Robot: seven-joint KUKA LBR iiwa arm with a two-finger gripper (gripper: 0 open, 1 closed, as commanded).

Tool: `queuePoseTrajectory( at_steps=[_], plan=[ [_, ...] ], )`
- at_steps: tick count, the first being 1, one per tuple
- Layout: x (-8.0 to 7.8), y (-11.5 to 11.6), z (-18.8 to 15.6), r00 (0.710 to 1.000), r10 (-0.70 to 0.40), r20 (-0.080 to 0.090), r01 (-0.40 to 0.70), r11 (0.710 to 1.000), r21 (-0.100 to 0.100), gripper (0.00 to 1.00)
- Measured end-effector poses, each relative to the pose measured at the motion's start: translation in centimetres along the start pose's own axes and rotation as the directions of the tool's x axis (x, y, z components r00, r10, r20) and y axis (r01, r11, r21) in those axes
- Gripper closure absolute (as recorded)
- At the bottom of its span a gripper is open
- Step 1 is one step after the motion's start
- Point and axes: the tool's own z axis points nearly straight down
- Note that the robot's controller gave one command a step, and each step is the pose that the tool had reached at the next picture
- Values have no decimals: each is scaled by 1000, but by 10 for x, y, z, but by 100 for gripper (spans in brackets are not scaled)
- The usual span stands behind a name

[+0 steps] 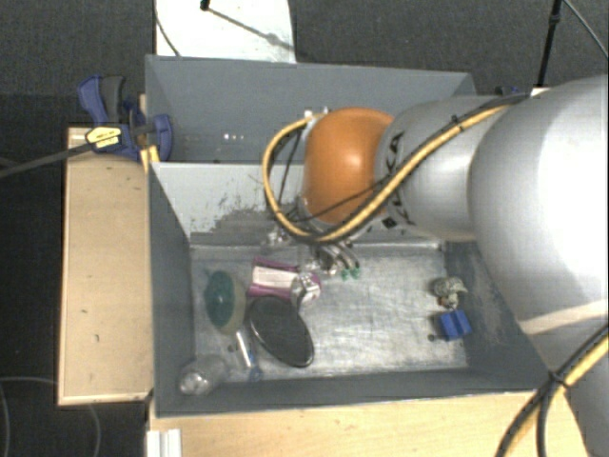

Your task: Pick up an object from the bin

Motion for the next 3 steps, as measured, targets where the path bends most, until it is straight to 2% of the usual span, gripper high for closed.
queuePoseTrajectory(
  at_steps=[1, 2, 3],
  plan=[
    [18, -2, 14, 1000, 2, 4, -2, 1000, 0, 0],
    [15, -2, 12, 1000, -1, 11, 1, 1000, 1, 100],
    [64, -42, -117, 999, -35, 4, 35, 999, 3, 100]
  ],
)
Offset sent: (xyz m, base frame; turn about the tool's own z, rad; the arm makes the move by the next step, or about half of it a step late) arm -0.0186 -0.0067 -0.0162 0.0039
